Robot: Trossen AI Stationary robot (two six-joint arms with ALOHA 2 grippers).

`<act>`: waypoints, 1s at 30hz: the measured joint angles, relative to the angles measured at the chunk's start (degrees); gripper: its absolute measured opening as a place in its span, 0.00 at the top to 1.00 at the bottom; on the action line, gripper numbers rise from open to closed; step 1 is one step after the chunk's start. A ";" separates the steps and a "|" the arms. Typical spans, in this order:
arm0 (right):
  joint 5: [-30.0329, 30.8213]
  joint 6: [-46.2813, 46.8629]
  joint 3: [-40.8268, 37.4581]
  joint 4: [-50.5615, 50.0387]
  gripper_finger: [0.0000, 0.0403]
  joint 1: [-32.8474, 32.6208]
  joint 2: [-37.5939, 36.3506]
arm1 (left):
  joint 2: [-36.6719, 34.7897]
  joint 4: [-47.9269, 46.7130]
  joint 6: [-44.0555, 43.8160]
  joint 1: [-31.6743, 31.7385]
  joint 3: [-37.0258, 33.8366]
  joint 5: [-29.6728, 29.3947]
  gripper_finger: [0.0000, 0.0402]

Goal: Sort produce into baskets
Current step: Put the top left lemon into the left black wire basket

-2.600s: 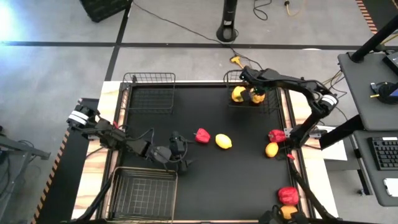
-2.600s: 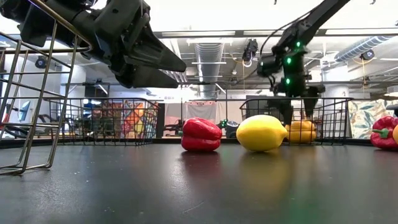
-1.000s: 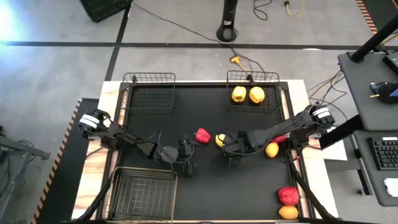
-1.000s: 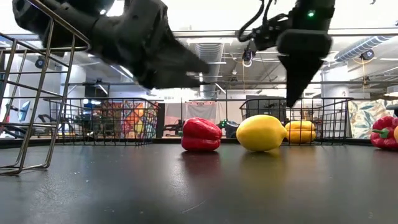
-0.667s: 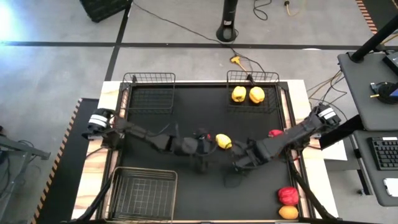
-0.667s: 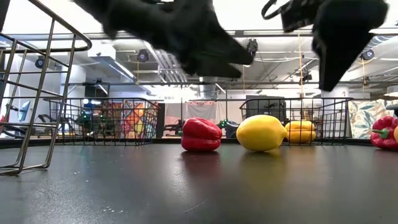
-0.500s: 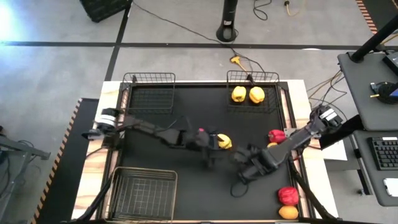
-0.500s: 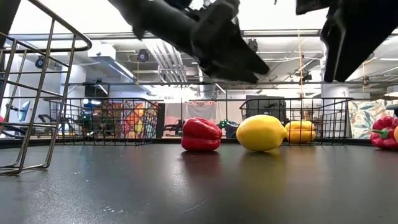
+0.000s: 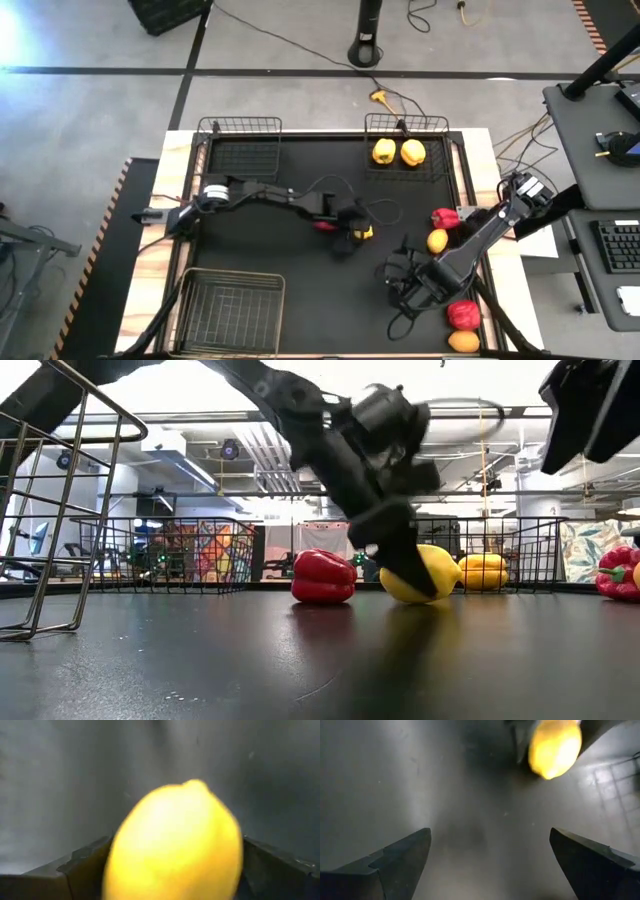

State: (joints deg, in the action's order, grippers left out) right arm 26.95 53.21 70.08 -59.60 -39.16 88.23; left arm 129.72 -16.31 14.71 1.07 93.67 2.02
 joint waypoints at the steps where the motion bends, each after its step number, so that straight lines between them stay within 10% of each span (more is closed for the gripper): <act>1: 0.74 -0.17 0.00 -0.02 0.01 0.02 0.00 | 0.81 -0.44 -0.47 0.03 0.53 0.27 0.07; 19: 6.17 -4.31 -1.09 -0.43 0.01 0.15 0.00 | -1.95 -0.82 -7.79 -3.07 2.67 -8.00 0.34; 30: 7.72 -2.01 -3.92 -0.11 0.01 0.17 0.00 | -21.84 -23.77 -13.30 -4.73 0.30 -39.66 0.33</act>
State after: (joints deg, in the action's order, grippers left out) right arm 34.67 51.20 66.16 -59.70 -38.98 88.23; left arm 107.88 -40.07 1.41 -3.65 93.97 -37.64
